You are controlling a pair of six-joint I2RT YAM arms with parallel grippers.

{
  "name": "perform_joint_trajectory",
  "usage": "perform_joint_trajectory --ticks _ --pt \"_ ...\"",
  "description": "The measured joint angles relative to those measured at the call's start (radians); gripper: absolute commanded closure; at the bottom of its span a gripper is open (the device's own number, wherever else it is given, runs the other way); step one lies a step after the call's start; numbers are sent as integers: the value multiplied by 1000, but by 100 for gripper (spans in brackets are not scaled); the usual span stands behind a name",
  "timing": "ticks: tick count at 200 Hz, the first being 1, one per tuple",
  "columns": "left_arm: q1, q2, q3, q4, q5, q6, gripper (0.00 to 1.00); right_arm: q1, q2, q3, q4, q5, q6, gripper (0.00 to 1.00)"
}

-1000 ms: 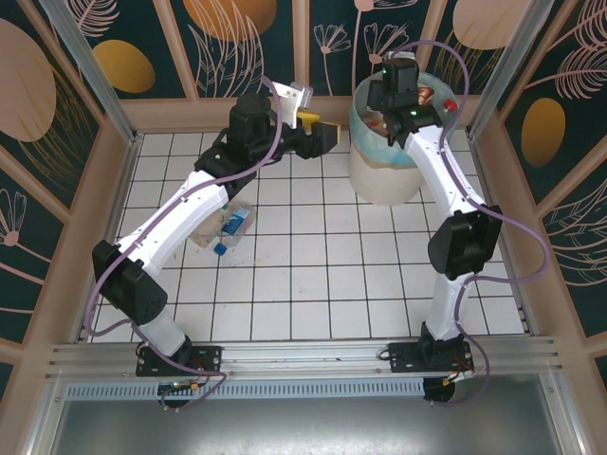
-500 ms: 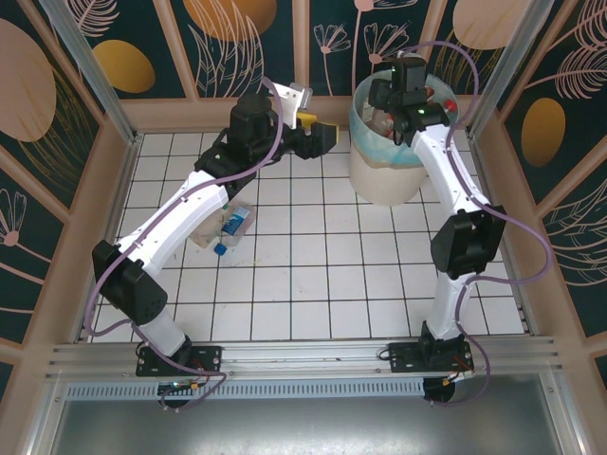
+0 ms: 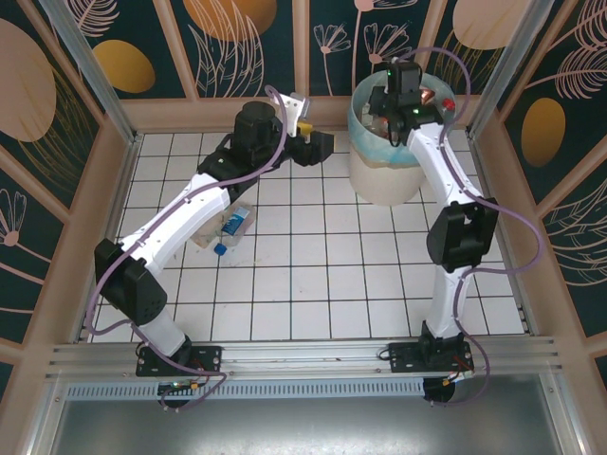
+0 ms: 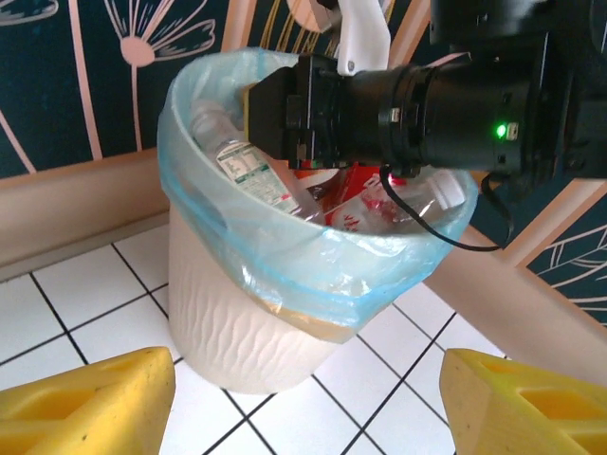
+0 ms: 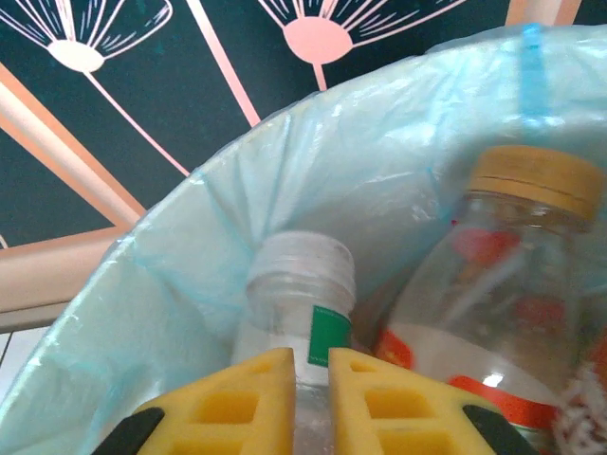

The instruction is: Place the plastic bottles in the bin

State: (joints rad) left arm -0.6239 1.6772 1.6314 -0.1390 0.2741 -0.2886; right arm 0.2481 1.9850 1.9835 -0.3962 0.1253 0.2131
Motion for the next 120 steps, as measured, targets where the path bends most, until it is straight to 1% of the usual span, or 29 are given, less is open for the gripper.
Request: perform_joint_trajectory --ticks 10,20,39,51,68,80,86,100,120 --pt "0 0 -8 -1 -3 0 26 -1 -35 -58 46 -4 4 85" --pt "0 0 -11 -3 -7 0 26 -1 -60 -85 52 -5 6 85" --pt "0 -1 -11 -4 -14 0 26 0 -67 -82 36 -12 5 83" --pt "0 -1 -11 -4 -21 0 26 0 -54 -47 2 -14 3 80" --pt "0 -3 -11 -5 -34 0 26 0 -19 42 -77 -15 -2 66" --pt "0 -11 -13 -10 -57 1 25 2 14 129 -141 -15 -16 51" --pt "0 -19 -16 -14 -76 2 25 6 32 184 -175 -13 -22 46" --pt "0 -43 -22 -32 -128 9 24 20 65 303 -232 7 -32 38" --pt "1 -87 -23 -70 -229 19 24 67 71 420 -267 57 -62 31"
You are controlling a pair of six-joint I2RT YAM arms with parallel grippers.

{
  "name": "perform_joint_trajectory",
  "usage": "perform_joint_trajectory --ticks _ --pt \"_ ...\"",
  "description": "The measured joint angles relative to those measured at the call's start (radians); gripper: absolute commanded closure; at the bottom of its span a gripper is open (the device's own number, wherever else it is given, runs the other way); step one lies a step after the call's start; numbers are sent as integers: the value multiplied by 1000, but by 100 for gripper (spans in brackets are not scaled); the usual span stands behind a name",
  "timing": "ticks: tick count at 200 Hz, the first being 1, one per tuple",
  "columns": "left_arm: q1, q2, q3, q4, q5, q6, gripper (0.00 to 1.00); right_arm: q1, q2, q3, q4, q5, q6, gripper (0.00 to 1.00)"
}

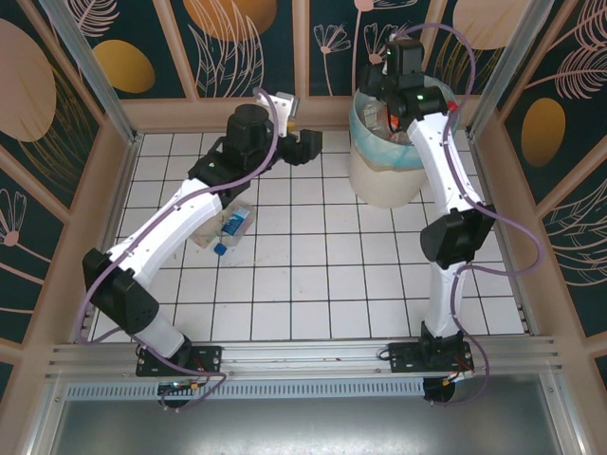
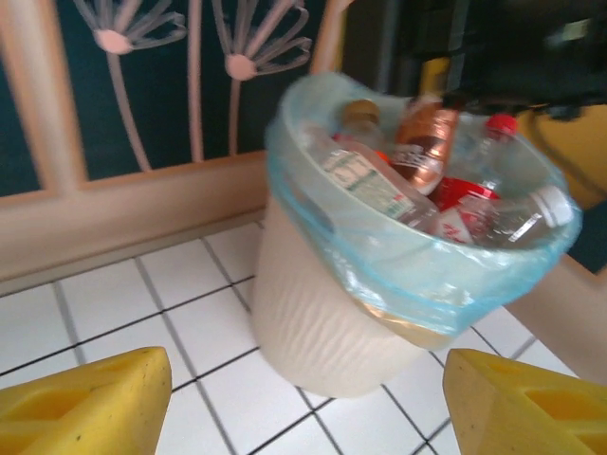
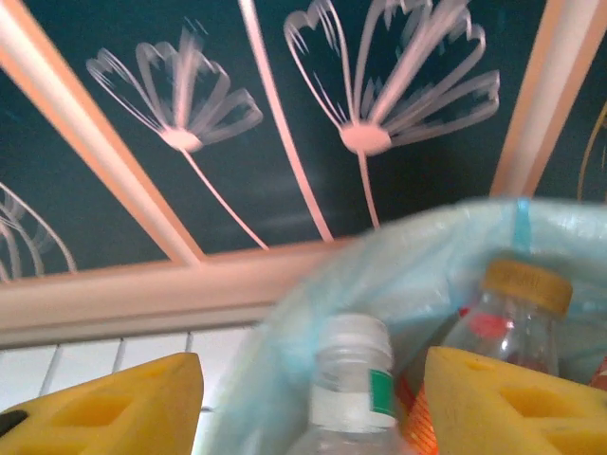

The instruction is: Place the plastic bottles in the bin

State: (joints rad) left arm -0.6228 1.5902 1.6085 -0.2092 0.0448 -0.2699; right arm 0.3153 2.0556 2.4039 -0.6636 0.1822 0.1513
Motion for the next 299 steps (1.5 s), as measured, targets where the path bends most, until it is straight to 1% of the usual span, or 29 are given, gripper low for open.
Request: perform_joint_trajectory --ticks 15,28,37,55,72,90,109,123,133,153,167,192,207,228,257,299 --pt "13 -37 -2 -38 -71 -3 24 64 -24 21 4 46 -45 30" --pt "53 -78 -29 -55 -83 -27 25 135 -59 -11 26 73 -98 32" --pt "106 -121 -75 -56 -69 -62 25 194 -91 -66 59 79 -146 34" --pt "259 -221 -220 -50 -42 -133 25 316 -161 -232 151 71 -262 39" --pt "398 -298 -348 -56 -30 -197 25 430 -221 -444 276 24 -421 41" --pt "500 -366 -475 -53 2 -248 25 525 -261 -673 409 -31 -585 41" --pt "603 -428 -602 -47 43 -291 25 613 -273 -910 555 -120 -750 42" --pt "670 -458 -680 -37 70 -315 25 658 -270 -1032 607 -209 -836 42" --pt "703 -469 -726 -27 89 -331 25 679 -263 -1079 627 -265 -883 42" --pt "729 -473 -802 -6 126 -357 25 715 -220 -1093 684 -343 -951 42" --pt "734 -473 -843 6 143 -370 25 736 -183 -1083 710 -367 -987 42" --pt "736 -473 -899 37 165 -383 25 772 -88 -1037 723 -371 -1046 41" --pt "740 -473 -918 53 177 -387 24 790 -35 -1017 727 -362 -1074 37" --pt "743 -473 -930 65 184 -386 23 808 27 -1003 759 -314 -1113 33" --pt "752 -473 -932 78 184 -373 23 827 104 -982 810 -206 -1160 29" --pt "760 -473 -934 86 185 -346 22 843 150 -968 899 -82 -1235 29"
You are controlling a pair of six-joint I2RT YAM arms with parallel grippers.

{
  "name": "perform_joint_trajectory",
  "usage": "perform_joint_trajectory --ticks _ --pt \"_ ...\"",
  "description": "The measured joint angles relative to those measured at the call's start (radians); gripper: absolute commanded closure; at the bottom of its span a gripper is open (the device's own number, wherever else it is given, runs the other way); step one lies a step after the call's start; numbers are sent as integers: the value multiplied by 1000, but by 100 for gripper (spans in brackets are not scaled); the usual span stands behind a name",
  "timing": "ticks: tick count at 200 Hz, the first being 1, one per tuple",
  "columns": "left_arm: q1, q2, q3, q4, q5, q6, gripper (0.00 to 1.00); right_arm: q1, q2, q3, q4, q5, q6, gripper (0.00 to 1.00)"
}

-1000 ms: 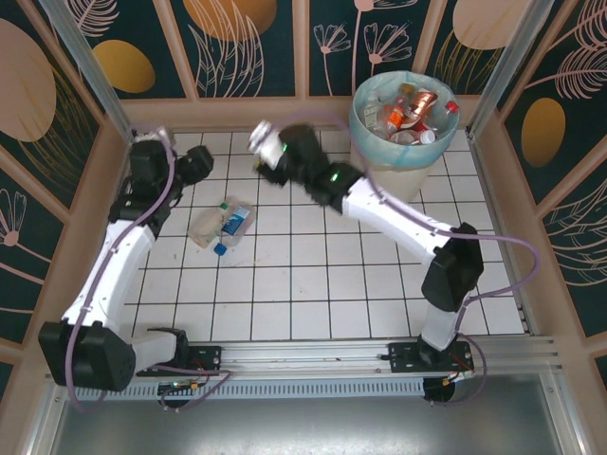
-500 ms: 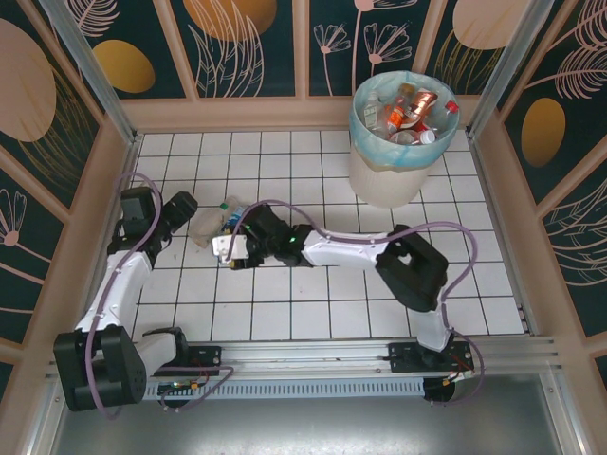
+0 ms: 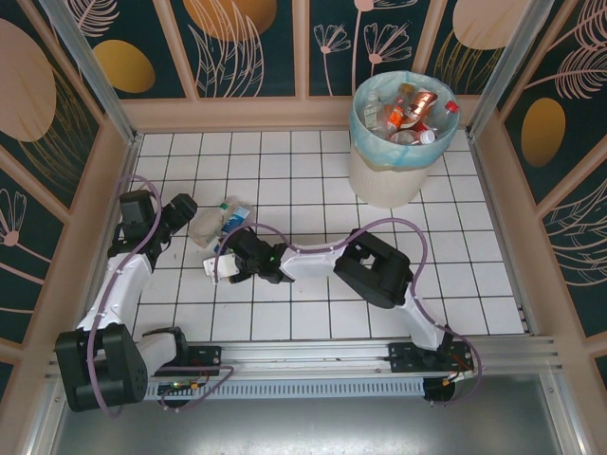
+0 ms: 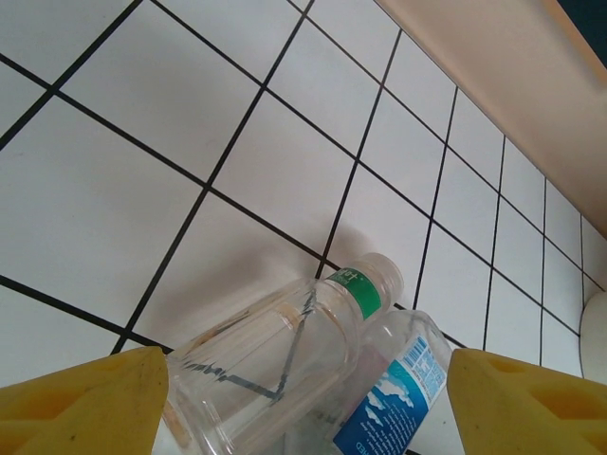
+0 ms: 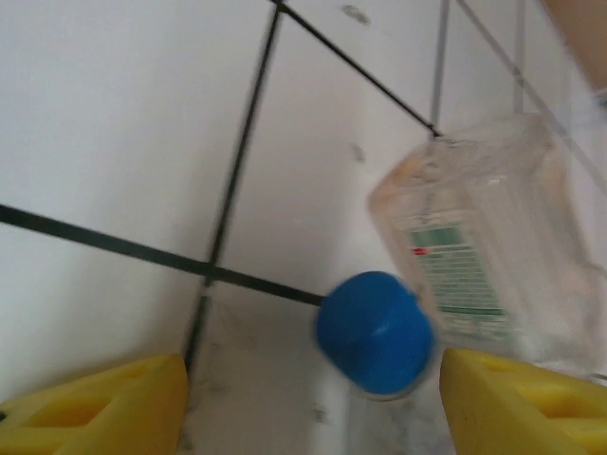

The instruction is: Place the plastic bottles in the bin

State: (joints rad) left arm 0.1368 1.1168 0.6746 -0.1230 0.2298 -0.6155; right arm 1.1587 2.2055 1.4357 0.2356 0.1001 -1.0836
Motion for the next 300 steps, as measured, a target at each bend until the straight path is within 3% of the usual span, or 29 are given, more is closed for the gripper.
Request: perform_joint_trajectory --ticks 43,132,185,247,280,300 --pt "8 0 0 0 6 17 22 1 55 38 72 56 -58 33" --pt "8 0 0 0 19 28 22 -15 100 83 74 61 -101 63" --pt "8 0 3 -3 25 32 22 -18 81 48 124 59 -120 73" --pt "8 -28 97 -63 -17 74 27 -18 -159 -54 95 48 -58 77" --pt "2 -92 185 -85 -63 105 31 -31 -344 -53 35 31 90 76" --pt "-68 -86 282 -92 -121 127 32 -66 -444 -40 -13 29 193 76"
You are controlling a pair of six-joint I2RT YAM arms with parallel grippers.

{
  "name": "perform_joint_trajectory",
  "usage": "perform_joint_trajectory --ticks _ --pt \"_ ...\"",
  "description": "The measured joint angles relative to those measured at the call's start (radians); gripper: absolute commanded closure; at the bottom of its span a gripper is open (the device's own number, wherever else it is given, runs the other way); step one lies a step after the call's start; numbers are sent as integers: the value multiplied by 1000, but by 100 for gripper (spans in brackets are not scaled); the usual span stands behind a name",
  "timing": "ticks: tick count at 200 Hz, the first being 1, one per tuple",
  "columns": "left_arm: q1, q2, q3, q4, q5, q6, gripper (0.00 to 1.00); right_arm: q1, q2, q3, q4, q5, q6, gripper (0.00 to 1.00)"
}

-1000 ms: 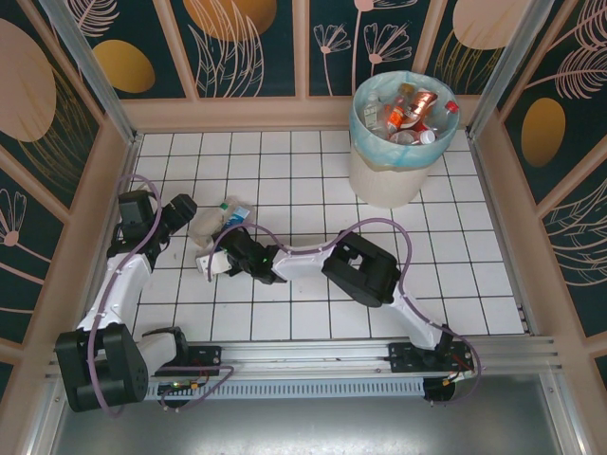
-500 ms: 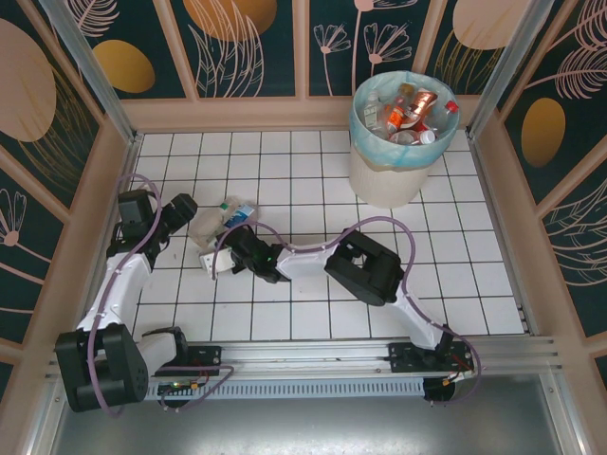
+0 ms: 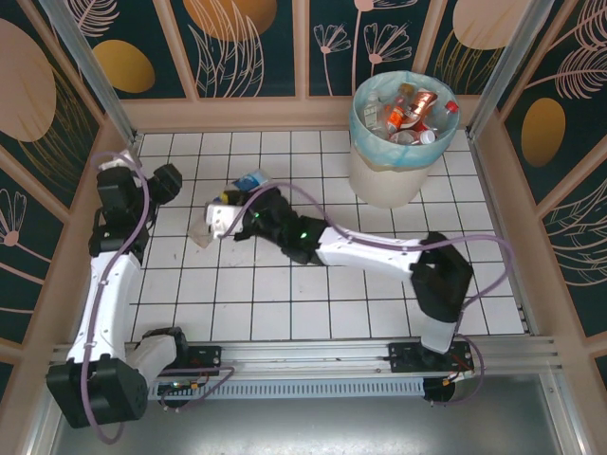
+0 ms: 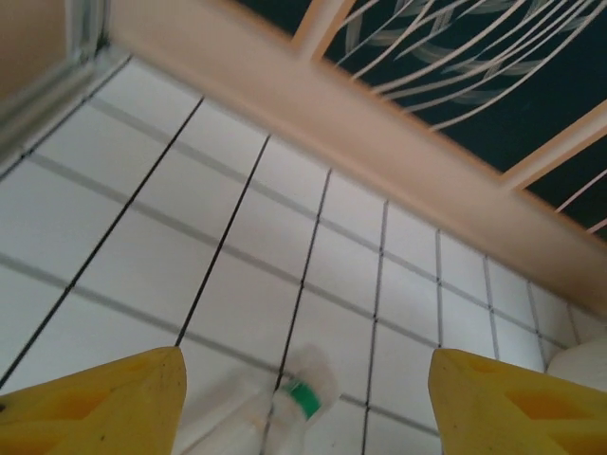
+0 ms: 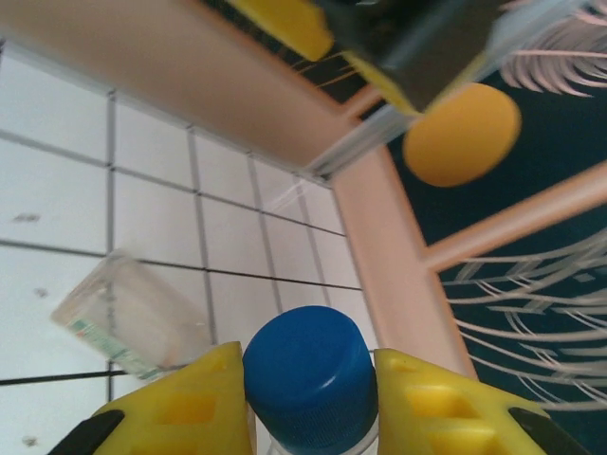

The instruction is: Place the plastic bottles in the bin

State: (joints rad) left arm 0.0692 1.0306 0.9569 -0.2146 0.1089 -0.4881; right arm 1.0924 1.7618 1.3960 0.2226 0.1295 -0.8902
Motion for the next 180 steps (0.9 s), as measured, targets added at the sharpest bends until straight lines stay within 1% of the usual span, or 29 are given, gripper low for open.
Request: perform_joint_trajectory --ticks 29,37,65,78,91,118,147,161,180 --pt "-223 60 158 8 -89 44 33 -98 -113 45 -73 5 133 76" --pt "-298 94 205 12 -121 64 33 -135 -141 61 -92 9 165 76" --pt "-519 225 344 35 -217 153 31 -267 -224 121 -135 24 257 75" --pt "-603 289 401 40 -239 201 31 -331 -245 158 -150 38 296 75" --pt "-666 346 446 48 -241 241 31 -401 -256 198 -161 59 334 75" --pt "-746 430 511 53 -211 313 30 -552 -257 252 -190 72 430 75" --pt "-793 472 546 53 -160 381 26 -718 -256 262 -241 61 542 75" --pt "-801 476 547 54 -160 397 26 -760 -254 250 -244 58 586 74" --pt "-801 505 576 42 -235 396 27 -760 -254 215 -243 29 644 71"
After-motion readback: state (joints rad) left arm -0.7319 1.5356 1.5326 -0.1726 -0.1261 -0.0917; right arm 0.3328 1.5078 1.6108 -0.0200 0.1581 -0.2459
